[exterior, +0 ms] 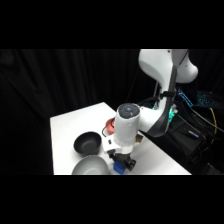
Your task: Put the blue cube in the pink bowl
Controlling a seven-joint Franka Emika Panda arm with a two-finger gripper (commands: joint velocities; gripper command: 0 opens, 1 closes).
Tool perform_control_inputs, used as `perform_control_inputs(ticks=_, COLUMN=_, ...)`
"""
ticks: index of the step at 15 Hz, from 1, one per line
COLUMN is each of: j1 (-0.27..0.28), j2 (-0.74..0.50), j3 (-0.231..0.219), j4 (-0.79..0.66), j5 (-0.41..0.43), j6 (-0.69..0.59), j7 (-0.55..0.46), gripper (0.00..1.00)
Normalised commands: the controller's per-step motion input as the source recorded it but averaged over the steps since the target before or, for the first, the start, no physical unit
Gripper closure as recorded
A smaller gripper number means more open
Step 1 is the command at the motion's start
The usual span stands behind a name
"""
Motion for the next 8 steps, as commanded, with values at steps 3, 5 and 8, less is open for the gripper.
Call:
perform_control_inputs(ticks=3, j1=0.096, j2=-0.26, j3=-0.105, j4=-0.13, j5=-0.117, j6=-0.07, j7=0.19, gripper=0.77)
perform_control_inputs(ticks=5, j1=0.032, j2=-0.45, j3=-0.008, j4=-0.23, j5=-0.045, j6=-0.23, j7=0.12, gripper=0.77)
perform_control_inputs(ticks=8, j1=-0.087, j2=-0.52, j3=0.11, j4=-0.23, j5=0.061, j6=-0.32, j7=0.01, gripper=0.77)
